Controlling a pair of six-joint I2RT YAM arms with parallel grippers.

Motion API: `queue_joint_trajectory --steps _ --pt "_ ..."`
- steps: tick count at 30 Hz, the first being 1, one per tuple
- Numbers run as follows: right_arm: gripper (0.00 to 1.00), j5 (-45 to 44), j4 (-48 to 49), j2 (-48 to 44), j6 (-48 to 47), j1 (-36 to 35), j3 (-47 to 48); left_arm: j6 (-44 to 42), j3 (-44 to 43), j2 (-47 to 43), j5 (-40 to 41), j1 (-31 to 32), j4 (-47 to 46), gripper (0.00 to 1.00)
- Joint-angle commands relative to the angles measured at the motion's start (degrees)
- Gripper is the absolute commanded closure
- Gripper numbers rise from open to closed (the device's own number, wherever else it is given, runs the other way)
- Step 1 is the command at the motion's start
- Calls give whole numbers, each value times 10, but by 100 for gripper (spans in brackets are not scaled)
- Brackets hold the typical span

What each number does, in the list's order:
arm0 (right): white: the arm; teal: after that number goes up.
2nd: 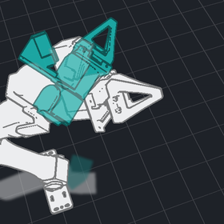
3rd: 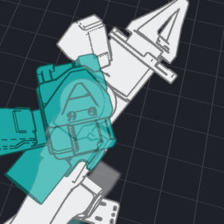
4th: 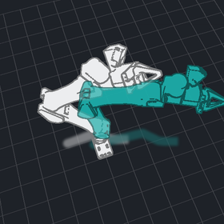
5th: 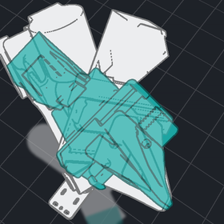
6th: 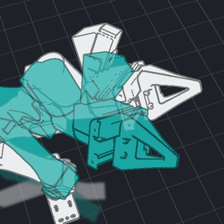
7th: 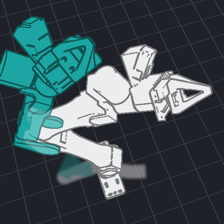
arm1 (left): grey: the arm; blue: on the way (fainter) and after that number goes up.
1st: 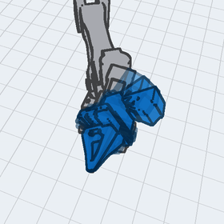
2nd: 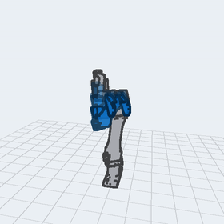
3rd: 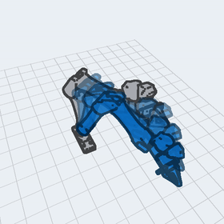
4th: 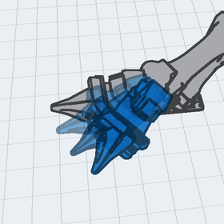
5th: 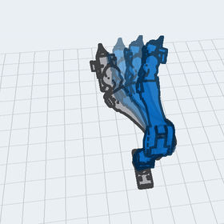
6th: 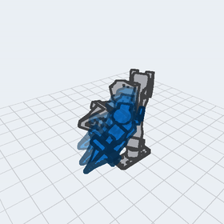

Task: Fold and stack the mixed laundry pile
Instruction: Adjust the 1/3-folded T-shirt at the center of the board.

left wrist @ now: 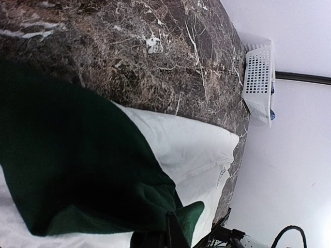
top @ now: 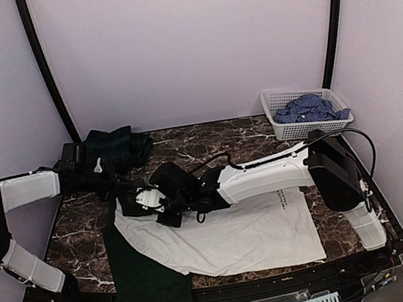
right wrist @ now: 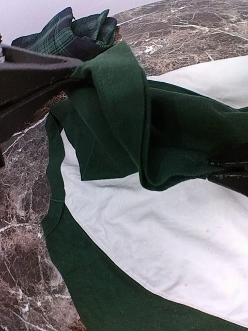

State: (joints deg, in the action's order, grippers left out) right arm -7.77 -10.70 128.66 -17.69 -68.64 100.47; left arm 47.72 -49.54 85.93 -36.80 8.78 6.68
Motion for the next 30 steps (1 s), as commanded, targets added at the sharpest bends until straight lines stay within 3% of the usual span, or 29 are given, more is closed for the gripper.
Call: queue_joint_trajectory --steps 1,10,21,25,26,29,30 --pt "100 24 25 -38 13 -5 -48 -25 55 -91 22 -3 82 100" --pt "100 107 39 -77 34 -5 -123 -35 161 -237 32 -2 192 100" --pt "100 198 28 -134 48 -3 -193 -1 166 -318 48 32 294 100" --pt "100 212 -8 -118 42 -3 -178 10 157 -366 61 43 350 87" --pt "96 218 -18 -115 41 -3 -174 9 155 -378 65 43 367 85" --pt "61 236 -39 -120 42 -3 -172 3 133 -392 93 43 397 72" --pt "54 242 -44 -126 43 -2 -174 4 127 -394 99 43 400 67"
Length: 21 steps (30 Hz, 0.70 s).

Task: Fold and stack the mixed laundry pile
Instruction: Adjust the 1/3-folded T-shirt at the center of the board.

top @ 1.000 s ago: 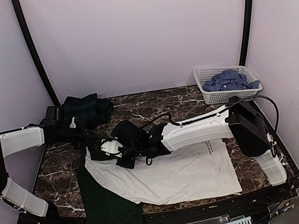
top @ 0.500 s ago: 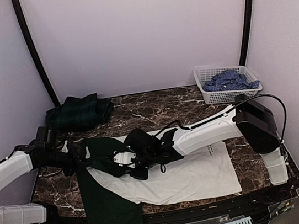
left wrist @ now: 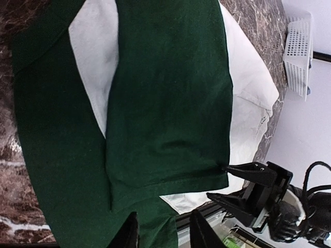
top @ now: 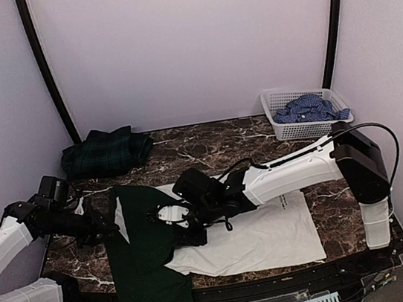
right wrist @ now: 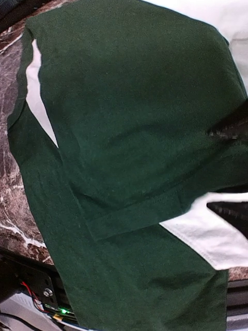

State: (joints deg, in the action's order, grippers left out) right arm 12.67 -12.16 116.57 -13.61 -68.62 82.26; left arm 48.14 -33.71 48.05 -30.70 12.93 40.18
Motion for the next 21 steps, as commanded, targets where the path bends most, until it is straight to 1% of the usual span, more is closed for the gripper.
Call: queue_joint_trajectory --steps 1,4,8,10,11,12,14,15,16,19,21 --pt "52 43 -31 -14 6 -1 3 2 -39 -14 41 2 54 65" --pt "42 60 -21 -61 28 14 -26 3 -50 15 44 1 16 63" --pt "39 85 -6 -132 63 66 -73 -31 -88 94 73 1 -59 63" --pt "25 89 0 -161 86 102 -95 -55 -123 145 95 2 -87 63" --pt "14 92 0 -173 97 123 -104 -67 -134 181 109 1 -106 63" --pt "8 91 0 -183 109 142 -113 -70 -157 198 115 0 -114 62" --pt "4 116 -11 -198 119 184 -130 -82 -185 245 112 0 -149 62" --pt "2 129 -10 -210 116 196 -142 -86 -196 277 110 0 -161 62" --pt "2 138 -8 -221 108 201 -156 -88 -215 290 108 0 -164 63" --pt "3 154 -19 -236 94 202 -170 -99 -233 330 104 3 -169 63" --pt "5 159 -21 -231 98 201 -170 -108 -221 327 106 9 -166 63"
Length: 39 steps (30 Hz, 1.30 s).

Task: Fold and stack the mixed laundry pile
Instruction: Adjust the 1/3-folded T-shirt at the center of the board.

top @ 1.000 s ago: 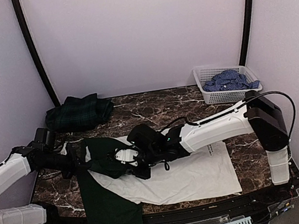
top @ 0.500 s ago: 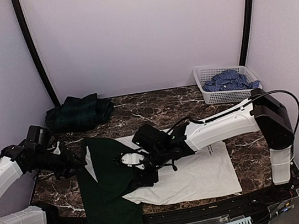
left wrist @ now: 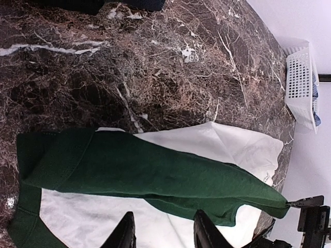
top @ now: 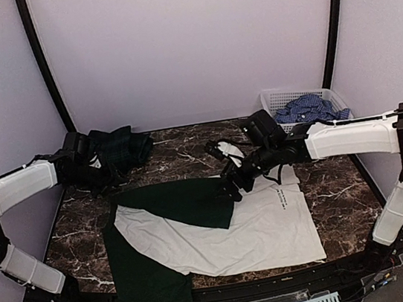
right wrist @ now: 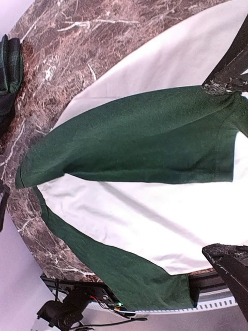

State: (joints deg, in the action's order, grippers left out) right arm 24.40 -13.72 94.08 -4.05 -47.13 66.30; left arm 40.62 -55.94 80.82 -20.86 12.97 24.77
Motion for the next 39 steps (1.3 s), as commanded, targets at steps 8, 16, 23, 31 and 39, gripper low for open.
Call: queue_joint_trajectory --steps 8,16,23,31,39 --pt "9 -20 15 68 35 -14 19 -51 66 -35 3 95 -51 65" --pt "10 -73 -10 109 41 -12 76 26 86 -48 94 38 -42 62" --pt "10 -91 -21 123 41 -8 102 73 109 -38 61 30 -94 62" --pt "10 -85 -29 133 41 2 126 130 166 -39 80 15 -150 56" --pt "9 -71 -42 153 41 2 146 114 130 53 70 -14 -219 57"
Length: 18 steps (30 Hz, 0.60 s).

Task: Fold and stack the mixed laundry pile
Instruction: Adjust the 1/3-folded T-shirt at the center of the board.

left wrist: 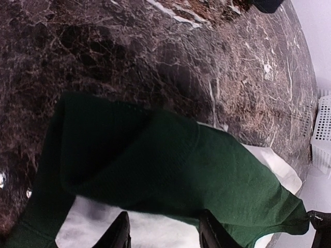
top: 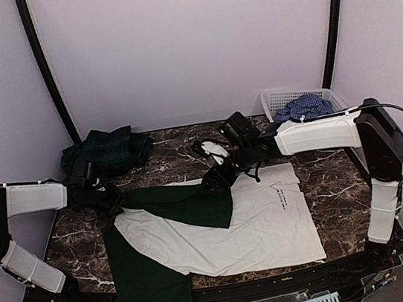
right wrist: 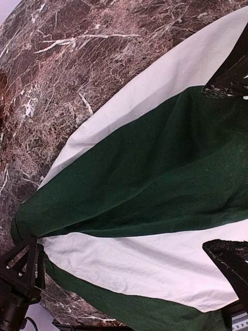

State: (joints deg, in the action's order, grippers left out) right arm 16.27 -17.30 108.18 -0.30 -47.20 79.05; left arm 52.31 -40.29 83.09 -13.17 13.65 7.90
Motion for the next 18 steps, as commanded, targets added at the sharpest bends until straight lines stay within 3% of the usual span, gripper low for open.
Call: queue_joint_trajectory --steps 1,4,7,9,11,15,18 --pt "9 11 -5 13 3 3 17 -10 -41 50 -7 -24 -58 59" --pt "9 18 -6 13 3 3 16 -17 -65 87 -24 -51 -69 69" --pt "9 31 -5 18 20 3 16 -22 -95 117 -38 -70 -95 89" --pt "9 40 -2 25 25 3 18 -27 -124 138 -51 -83 -89 93" --pt "9 45 -1 34 29 3 23 -42 -149 155 -59 -90 -74 87" --pt "9 48 -9 55 35 3 45 -86 -164 131 -38 -90 0 56" --pt "9 50 -14 71 39 3 56 -95 -132 34 13 -89 45 35"
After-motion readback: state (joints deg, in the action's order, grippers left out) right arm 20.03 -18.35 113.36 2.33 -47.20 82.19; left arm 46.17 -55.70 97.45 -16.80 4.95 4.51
